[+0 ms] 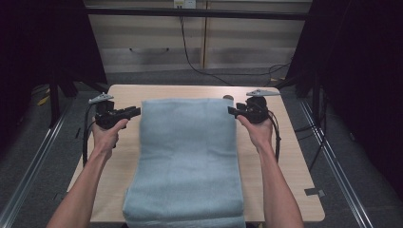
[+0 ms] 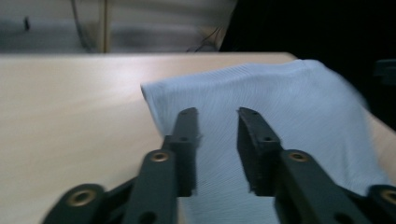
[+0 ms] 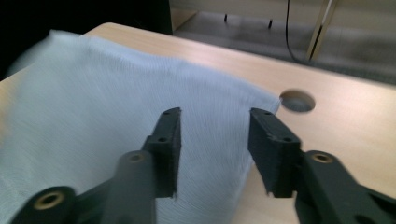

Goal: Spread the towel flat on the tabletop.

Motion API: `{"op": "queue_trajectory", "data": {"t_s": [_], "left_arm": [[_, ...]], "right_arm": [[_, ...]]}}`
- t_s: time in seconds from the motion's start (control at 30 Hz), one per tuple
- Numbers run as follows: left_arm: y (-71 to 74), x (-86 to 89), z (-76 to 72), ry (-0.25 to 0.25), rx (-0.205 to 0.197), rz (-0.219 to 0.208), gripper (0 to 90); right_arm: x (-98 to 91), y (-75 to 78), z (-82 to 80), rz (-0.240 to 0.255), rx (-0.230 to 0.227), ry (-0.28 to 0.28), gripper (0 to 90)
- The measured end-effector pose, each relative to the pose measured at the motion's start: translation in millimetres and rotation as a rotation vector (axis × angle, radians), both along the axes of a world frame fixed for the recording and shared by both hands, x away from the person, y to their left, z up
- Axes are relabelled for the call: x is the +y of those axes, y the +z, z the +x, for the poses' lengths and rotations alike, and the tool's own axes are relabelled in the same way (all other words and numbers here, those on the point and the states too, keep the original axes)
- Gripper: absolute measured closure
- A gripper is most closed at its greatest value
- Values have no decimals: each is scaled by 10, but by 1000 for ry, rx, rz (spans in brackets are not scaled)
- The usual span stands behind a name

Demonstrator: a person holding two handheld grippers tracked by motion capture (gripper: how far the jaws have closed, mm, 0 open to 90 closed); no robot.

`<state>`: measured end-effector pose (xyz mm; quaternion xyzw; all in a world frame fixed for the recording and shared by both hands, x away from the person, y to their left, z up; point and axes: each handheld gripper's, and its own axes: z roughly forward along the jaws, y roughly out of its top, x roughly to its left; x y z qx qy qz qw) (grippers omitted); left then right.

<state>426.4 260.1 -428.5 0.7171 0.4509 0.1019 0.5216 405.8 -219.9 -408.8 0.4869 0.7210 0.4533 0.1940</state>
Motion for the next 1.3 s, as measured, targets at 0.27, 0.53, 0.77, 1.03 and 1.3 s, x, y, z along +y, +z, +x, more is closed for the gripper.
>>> {"op": "queue_trajectory", "data": {"t_s": [0.27, 0.53, 0.77, 1.03, 1.3], "left_arm": [[-314, 19, -591, -182, 28, 77, 694], [-619, -95, -1156, -321, 63, 172, 739], [-793, -171, -1239, -350, 63, 227, 742], [-800, -168, -1320, -349, 74, 208, 731], [-797, -187, -1464, -379, 86, 195, 731]], "right_arm": [[-13, -323, -504, 1, 36, 130, 605], [259, -740, -1113, -38, 110, 306, 732], [265, -987, -1237, -65, 156, 304, 730], [222, -979, -1326, -93, 148, 305, 721], [161, -975, -1565, -71, 159, 315, 722]]}}
